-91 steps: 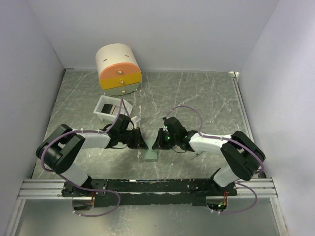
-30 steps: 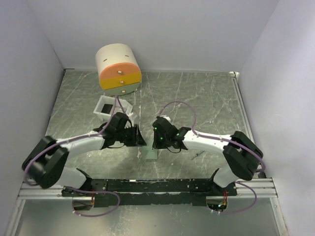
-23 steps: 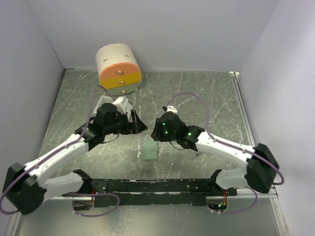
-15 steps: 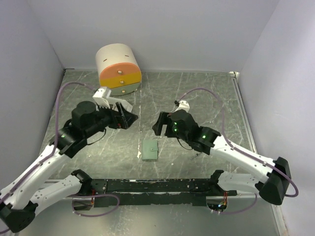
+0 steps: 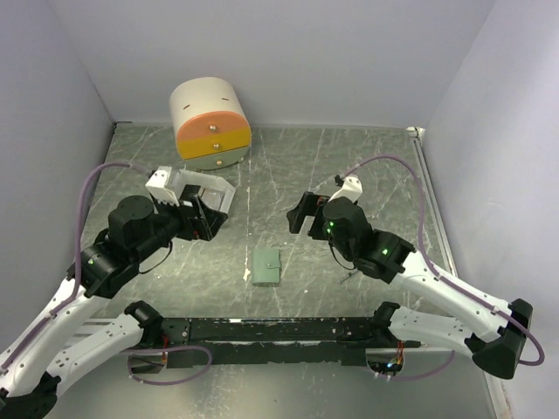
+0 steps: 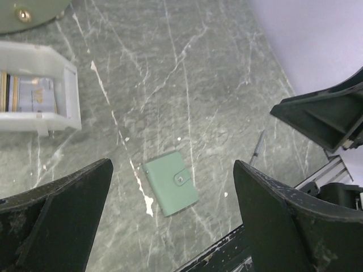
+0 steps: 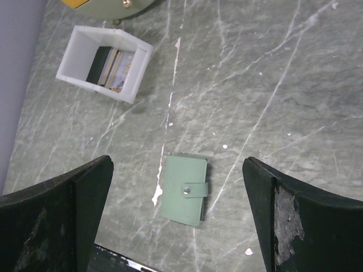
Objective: Put the credit cards into the card holder
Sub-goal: Reset both arms
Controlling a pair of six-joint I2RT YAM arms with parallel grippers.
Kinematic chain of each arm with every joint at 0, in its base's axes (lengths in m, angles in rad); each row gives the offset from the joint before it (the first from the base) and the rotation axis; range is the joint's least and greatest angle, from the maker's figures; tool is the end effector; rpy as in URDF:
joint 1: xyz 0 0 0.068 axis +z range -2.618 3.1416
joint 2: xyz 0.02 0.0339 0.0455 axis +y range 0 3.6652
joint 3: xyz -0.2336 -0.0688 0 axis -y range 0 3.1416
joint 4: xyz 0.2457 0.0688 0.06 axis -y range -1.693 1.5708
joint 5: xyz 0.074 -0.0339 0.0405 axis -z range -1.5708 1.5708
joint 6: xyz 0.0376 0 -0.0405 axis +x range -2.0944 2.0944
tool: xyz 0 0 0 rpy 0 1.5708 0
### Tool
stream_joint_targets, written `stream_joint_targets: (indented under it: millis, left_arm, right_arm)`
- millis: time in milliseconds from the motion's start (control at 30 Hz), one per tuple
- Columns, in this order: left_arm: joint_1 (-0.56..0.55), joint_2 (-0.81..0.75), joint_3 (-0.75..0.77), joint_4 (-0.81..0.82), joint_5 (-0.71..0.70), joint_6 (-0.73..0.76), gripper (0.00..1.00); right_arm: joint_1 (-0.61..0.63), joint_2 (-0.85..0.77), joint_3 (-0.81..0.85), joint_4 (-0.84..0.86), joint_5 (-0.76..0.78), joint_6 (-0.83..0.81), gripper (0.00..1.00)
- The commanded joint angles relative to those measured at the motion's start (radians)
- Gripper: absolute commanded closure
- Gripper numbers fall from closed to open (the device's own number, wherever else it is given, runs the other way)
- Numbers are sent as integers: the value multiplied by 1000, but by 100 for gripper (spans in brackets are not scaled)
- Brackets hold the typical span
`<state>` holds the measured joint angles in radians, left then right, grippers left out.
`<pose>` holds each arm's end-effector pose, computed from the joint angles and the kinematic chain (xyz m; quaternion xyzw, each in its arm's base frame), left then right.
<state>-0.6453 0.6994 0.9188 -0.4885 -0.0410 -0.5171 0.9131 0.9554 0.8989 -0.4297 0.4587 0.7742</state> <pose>0.1412 -0.1043 0.3463 0.0386 0.7946 -0.3189 0.5152 0.1532 0.1711 0.2999 0.0592 0.8402 0.2460 0.4796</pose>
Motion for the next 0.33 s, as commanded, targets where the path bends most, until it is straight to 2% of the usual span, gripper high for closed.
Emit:
stream_joint_targets:
  millis: [0,300]
  left_arm:
    - [-5,-17,-50,-3,-21,-22,0]
    - [-4,4,-70,9,-34,-32,1]
  right_arm:
    - [4,-23,-25,-14,75,18,0]
    - [5,-36,-58,55,32,-18,1]
